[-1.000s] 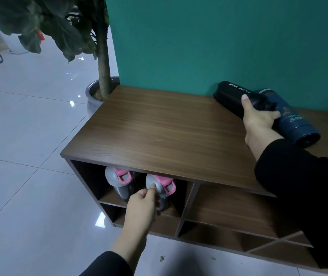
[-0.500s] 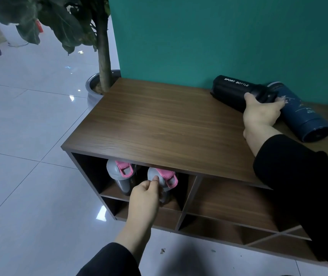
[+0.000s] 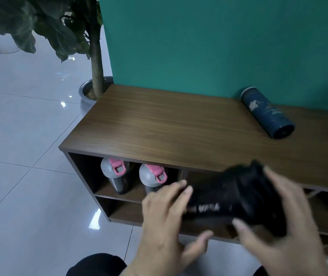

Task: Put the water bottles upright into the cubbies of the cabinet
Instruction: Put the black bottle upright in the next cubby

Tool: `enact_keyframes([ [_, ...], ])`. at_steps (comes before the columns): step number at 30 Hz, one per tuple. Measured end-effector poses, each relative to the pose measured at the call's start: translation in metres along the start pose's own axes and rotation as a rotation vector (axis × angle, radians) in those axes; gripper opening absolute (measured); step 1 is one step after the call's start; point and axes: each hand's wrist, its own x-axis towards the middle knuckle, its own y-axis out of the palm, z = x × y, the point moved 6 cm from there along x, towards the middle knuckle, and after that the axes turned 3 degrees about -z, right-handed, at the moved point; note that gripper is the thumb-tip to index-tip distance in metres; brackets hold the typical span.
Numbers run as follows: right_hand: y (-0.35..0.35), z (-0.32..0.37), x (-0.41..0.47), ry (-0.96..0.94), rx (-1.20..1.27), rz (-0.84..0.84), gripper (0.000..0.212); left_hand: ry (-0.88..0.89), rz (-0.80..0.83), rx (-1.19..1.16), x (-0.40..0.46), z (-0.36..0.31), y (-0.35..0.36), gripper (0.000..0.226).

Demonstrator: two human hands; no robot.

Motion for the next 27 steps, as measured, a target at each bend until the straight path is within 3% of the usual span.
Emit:
enact_keyframes([
  [3, 0.012, -0.013, -0.039, -0.005, -0.058, 0.132, 0.098, -0.139, 0.357, 0.066, -0.019, -0.003, 0.041, 0.100],
  [5, 0.026, -0.031, -0.053, 0.046, -0.021, 0.179, 0.101, -0.281, 0.533, 0.044, -0.031, -0.001, 0.059, 0.100],
  [7, 0.033, -0.054, -0.060, 0.260, 0.227, 0.093, 0.115, -0.437, 0.623, -0.061, -0.040, 0.002, 0.072, 0.091],
  [9, 0.045, -0.087, -0.074, 0.539, 0.533, -0.031, 0.123, -0.568, 0.634, -0.165, -0.042, 0.008, 0.081, 0.083],
  [11, 0.067, -0.104, -0.082, 0.706, 0.696, 0.084, 0.115, -0.664, 0.644, -0.249, -0.043, 0.013, 0.091, 0.079],
  [13, 0.085, -0.111, -0.083, 0.743, 0.666, 0.205, 0.083, -0.691, 0.708, -0.304, -0.045, 0.016, 0.104, 0.077],
  [15, 0.094, -0.116, -0.076, 0.746, 0.618, 0.220, 0.055, -0.717, 0.739, -0.330, -0.048, 0.024, 0.119, 0.079],
  [19, 0.115, -0.136, -0.053, 0.730, 0.580, 0.199, 0.036, -0.724, 0.686, -0.239, -0.049, 0.048, 0.145, 0.098],
  [23, 0.140, -0.172, -0.039, 0.783, 0.565, 0.143, 0.036, -0.895, 0.643, -0.165, -0.058, 0.064, 0.163, 0.100],
  [27, 0.175, -0.196, -0.033, 0.869, 0.661, 0.125, 0.060, -0.954, 0.633, -0.179, -0.062, 0.077, 0.178, 0.093],
])
